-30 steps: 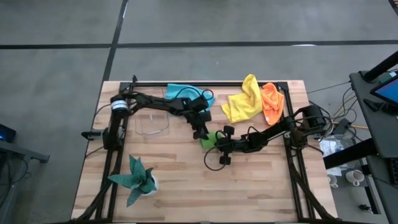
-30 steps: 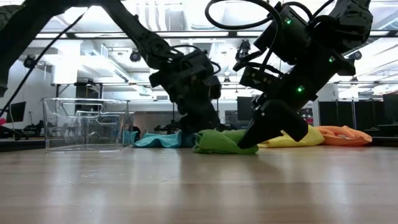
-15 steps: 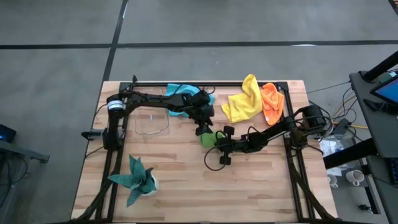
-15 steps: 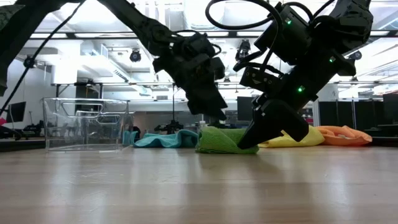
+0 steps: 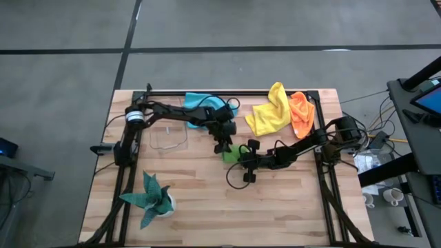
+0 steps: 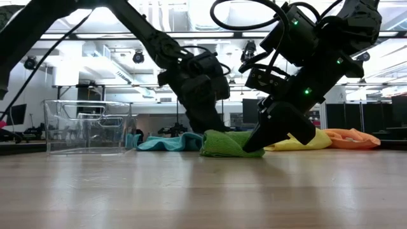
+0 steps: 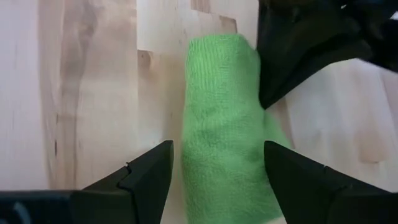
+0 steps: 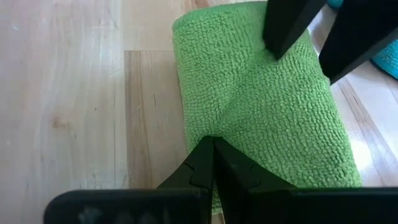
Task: Roll microfiber towels into tight, uniform cylinder then place into a basket
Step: Put the rolled green microfiber towel into the transparent bin
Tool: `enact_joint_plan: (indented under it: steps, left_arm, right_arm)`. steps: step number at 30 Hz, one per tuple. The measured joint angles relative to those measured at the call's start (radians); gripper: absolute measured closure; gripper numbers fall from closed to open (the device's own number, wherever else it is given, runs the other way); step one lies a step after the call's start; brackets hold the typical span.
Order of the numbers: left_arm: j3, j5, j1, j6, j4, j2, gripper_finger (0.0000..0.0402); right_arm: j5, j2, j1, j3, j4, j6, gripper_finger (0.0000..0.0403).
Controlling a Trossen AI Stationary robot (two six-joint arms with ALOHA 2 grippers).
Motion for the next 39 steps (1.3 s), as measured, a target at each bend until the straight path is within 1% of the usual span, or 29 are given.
enact_joint_plan:
  steps: [7, 11, 16, 24, 30, 32, 35, 37, 39]
  left_arm:
    - [0.001, 0.005, -0.002, 0.009, 0.039, 0.011, 0.0166]
    - [-0.005, 0.042, -0.006, 0.006, 0.038, 0.011, 0.0166]
    - [-0.005, 0.042, -0.020, -0.019, 0.043, 0.012, 0.0166]
    - [0.010, 0.046, -0.032, -0.046, 0.061, 0.064, 0.0166]
    - [0.018, 0.049, -0.032, -0.053, 0.071, 0.073, 0.0170]
    - [0.017, 0.044, -0.033, -0.052, 0.071, 0.070, 0.0182]
    - [0.017, 0.041, -0.033, -0.047, 0.069, 0.067, 0.0219]
    - [0.017, 0.035, -0.033, -0.045, 0.070, 0.067, 0.0258]
    - [0.012, 0.018, -0.035, -0.033, 0.070, 0.065, 0.0306]
  right_arm:
    - [0.000, 0.000, 0.000, 0.000, 0.001, 0.001, 0.0394]
    - [0.000, 0.000, 0.000, 0.000, 0.002, 0.001, 0.0394]
    - [0.000, 0.000, 0.000, 0.000, 0.002, 0.000, 0.0394]
    - [0.000, 0.000, 0.000, -0.001, 0.012, -0.002, 0.0394]
    - [-0.002, 0.001, 0.000, -0.001, 0.015, -0.005, 0.0394]
    - [-0.001, 0.001, 0.000, -0.001, 0.015, -0.007, 0.0394]
    - [-0.001, 0.001, 0.000, -0.001, 0.016, -0.008, 0.0394]
    - [-0.001, 0.001, 0.000, -0.001, 0.016, -0.008, 0.0394]
    - [-0.001, 0.001, 0.000, -0.001, 0.017, -0.010, 0.0394]
